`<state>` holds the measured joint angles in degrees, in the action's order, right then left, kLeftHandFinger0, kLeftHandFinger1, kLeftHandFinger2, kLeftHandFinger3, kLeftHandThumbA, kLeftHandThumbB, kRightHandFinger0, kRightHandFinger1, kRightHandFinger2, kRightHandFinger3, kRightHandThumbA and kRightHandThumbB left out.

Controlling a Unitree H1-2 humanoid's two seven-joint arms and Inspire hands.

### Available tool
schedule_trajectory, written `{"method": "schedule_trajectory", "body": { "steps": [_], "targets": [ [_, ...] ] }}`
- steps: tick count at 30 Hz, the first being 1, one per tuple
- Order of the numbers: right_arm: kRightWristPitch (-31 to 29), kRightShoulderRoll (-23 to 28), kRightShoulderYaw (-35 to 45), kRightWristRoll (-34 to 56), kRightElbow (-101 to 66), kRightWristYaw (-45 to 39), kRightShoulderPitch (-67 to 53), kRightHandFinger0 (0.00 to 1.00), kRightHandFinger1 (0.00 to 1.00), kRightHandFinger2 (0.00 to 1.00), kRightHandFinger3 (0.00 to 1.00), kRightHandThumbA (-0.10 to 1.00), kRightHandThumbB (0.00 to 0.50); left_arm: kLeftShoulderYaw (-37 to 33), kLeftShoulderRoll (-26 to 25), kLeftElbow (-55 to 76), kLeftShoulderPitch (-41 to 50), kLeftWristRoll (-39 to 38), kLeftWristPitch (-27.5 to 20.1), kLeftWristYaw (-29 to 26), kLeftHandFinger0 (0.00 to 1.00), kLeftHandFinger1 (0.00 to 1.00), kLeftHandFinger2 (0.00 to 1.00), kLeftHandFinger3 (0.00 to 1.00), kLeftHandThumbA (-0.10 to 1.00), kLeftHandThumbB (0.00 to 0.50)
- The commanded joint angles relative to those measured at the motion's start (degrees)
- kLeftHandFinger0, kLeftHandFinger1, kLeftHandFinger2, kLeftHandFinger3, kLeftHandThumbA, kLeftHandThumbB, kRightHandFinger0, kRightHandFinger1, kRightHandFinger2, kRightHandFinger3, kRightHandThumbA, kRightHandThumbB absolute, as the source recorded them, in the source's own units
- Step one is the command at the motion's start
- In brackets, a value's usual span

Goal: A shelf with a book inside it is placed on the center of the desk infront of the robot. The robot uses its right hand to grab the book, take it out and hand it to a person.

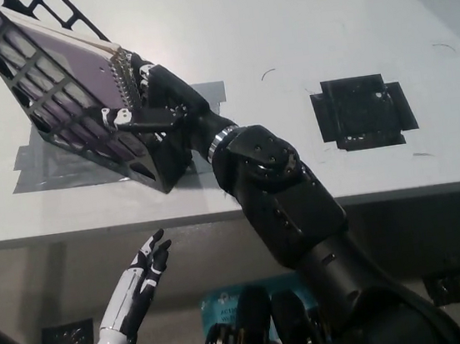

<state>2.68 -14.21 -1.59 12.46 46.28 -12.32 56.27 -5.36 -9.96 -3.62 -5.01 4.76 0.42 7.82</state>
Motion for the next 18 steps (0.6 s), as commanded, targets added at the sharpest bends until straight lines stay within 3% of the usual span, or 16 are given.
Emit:
{"method": "schedule_trajectory", "body": {
  "steps": [1,2,3,4,5,7,8,10,15,18],
  "targets": [
    [1.54,-2.48,2.45,0.38,2.23,5.08,5.37,0.0,0.04,0.26,0.19,-0.04,0.252,-0.09,-0.93,1.21,-1.4,1.3,-2.1,-0.06,1.0,1.0,1.0,1.0,0.96,0.246],
    [1.88,-2.59,2.71,0.23,2.43,5.78,5.51,0.0,0.04,0.26,0.19,-0.04,0.252,-0.11,-0.93,1.16,-1.44,1.4,-2.14,-0.1,1.0,1.0,1.0,1.0,0.96,0.246],
    [2.88,-2.93,3.89,0.98,4.16,6.88,6.06,0.0,0.12,0.53,0.38,-0.1,0.15,0.01,-0.8,1.26,-1.39,1.26,-1.72,-0.15,1.0,1.0,1.0,1.0,0.95,0.269],
    [3.04,-3.06,4.44,1.42,4.99,7.07,6.27,0.0,0.12,0.53,0.38,-0.1,0.15,0.05,-0.76,1.28,-1.35,1.23,-1.68,-0.16,1.0,1.0,1.0,1.0,0.95,0.269],
    [2.01,-3.17,5.62,2.42,7.0,6.48,6.61,0.0,0.18,0.63,0.59,-0.1,0.136,0.05,-0.75,0.97,-1.47,1.26,-2.04,-0.17,1.0,1.0,1.0,1.0,0.95,0.28],
    [1.03,-3.18,6.38,2.68,8.18,5.86,6.86,0.0,0.2,0.66,0.64,-0.1,0.135,0.04,-0.74,0.73,-1.64,1.28,-2.25,-0.13,1.0,1.0,1.0,1.0,0.95,0.28],
    [1.82,-3.62,8.67,4.93,9.12,5.51,7.21,0.0,0.22,0.69,0.74,-0.1,0.146,-0.02,-0.75,0.93,-1.68,1.6,-1.93,-0.21,1.0,1.0,1.0,1.0,0.96,0.268],
    [3.02,-3.91,10.84,6.94,9.55,5.08,7.99,0.0,0.27,0.76,0.82,-0.1,0.144,-0.02,-0.7,1.24,-2.14,1.94,-1.2,-0.29,1.0,1.0,1.0,1.0,0.96,0.276],
    [4.71,-4.19,13.36,8.42,8.21,4.44,8.55,0.0,0.27,0.72,0.83,-0.1,0.157,-0.12,-0.75,0.86,-2.82,2.03,-1.42,-0.04,1.0,1.0,1.0,1.0,0.97,0.272],
    [5.02,-4.51,14.47,9.42,7.21,3.88,8.3,0.0,0.22,0.69,0.75,-0.1,0.16,-0.09,-0.84,0.25,-2.86,1.68,-2.37,0.17,1.0,1.0,1.0,1.0,0.96,0.259]
  ]
}}
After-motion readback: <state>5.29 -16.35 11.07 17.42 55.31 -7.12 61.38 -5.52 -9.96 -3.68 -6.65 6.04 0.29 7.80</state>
